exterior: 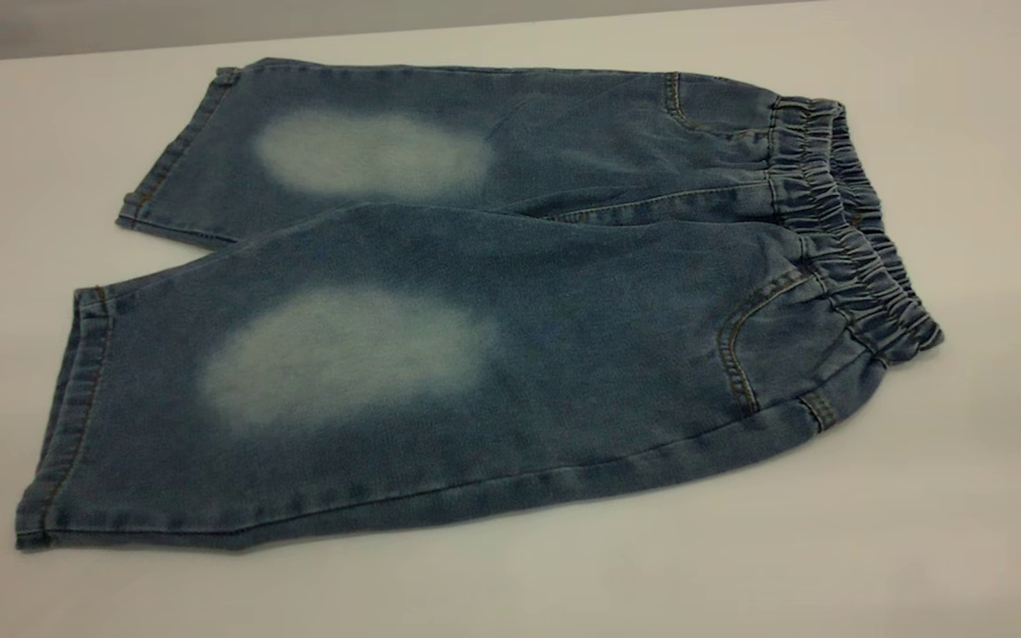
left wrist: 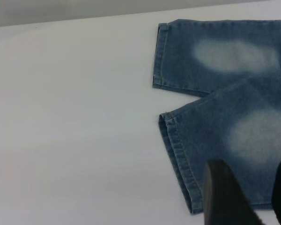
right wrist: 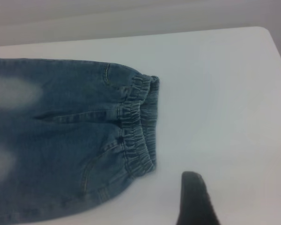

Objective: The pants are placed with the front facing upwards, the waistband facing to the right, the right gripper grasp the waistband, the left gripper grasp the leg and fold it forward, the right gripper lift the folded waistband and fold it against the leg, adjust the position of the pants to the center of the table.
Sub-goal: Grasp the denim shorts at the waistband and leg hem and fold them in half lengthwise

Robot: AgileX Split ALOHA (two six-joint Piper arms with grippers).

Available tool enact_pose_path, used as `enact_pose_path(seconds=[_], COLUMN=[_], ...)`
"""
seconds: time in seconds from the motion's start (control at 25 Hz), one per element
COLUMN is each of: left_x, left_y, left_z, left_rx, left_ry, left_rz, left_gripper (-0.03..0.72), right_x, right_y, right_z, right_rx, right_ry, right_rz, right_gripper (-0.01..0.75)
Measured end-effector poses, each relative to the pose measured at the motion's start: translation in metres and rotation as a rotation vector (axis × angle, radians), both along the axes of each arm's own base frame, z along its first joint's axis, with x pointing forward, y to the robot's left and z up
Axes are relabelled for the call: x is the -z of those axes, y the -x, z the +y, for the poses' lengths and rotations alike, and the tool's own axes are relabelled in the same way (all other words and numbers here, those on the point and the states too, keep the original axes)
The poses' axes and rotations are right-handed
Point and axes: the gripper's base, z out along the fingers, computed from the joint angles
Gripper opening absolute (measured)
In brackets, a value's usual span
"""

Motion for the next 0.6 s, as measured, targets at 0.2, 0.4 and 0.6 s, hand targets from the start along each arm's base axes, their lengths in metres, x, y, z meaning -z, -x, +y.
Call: enact_pose_path(seconds=[0.2, 0.4, 0.6], left_x=[0.0, 0.0, -0.0039], left_y=[0.0, 0.0, 0.0011], left_z=[0.0, 0.0, 0.0], left_rx=[0.0, 0.0, 0.0], left_ry=[0.0, 0.0, 0.0], left_rz=[0.0, 0.0, -0.01], left_gripper=[0.258, 0.258, 0.258], right_x=[0.0, 0.0, -0.0013], right_y=[0.0, 0.0, 0.0018], right_z=[0.0, 0.0, 0.0029], right_rx=[0.0, 0.0, -0.022], right_ry=[0.0, 0.0, -0.029], right_rz=[0.0, 0.0, 0.007], right_gripper=[0.371, 0.371, 0.371])
